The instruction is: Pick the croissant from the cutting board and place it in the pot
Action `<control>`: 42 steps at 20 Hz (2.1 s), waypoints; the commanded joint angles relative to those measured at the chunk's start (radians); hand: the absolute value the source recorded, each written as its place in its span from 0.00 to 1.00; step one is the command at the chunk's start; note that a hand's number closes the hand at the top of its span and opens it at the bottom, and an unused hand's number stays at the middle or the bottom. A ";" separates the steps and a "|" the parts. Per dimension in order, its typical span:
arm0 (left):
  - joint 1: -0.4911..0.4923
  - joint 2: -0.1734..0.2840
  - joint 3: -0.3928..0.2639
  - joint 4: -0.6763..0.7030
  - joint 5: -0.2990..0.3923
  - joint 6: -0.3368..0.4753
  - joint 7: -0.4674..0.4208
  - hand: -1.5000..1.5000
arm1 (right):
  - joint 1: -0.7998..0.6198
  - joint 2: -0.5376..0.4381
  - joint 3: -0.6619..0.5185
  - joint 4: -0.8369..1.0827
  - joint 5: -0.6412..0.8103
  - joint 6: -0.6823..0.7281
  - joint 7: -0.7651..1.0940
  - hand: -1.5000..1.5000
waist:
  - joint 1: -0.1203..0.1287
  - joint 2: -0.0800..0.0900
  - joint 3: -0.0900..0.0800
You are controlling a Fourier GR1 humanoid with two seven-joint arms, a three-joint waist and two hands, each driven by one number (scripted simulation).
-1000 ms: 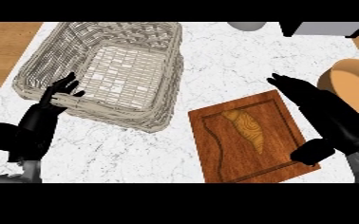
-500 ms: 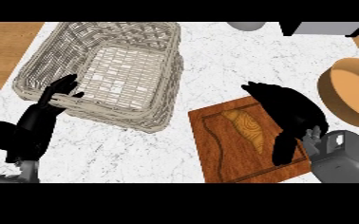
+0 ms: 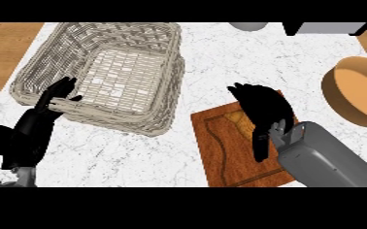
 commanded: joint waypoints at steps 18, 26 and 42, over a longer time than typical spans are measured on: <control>0.044 0.040 0.047 0.123 -0.066 -0.011 -0.009 0.50 | -0.021 0.104 0.007 0.212 0.148 0.008 -0.041 0.00 | -0.013 0.011 -0.014; 0.025 0.044 0.064 0.127 -0.066 -0.014 0.002 0.50 | -0.025 0.152 0.045 0.337 0.206 -0.010 -0.114 1.00 | -0.002 0.015 -0.013; 0.086 0.011 0.073 0.089 -0.099 0.030 -0.003 0.50 | 0.080 0.066 -0.162 0.184 0.138 -0.130 -0.234 1.00 | -0.055 0.001 -0.013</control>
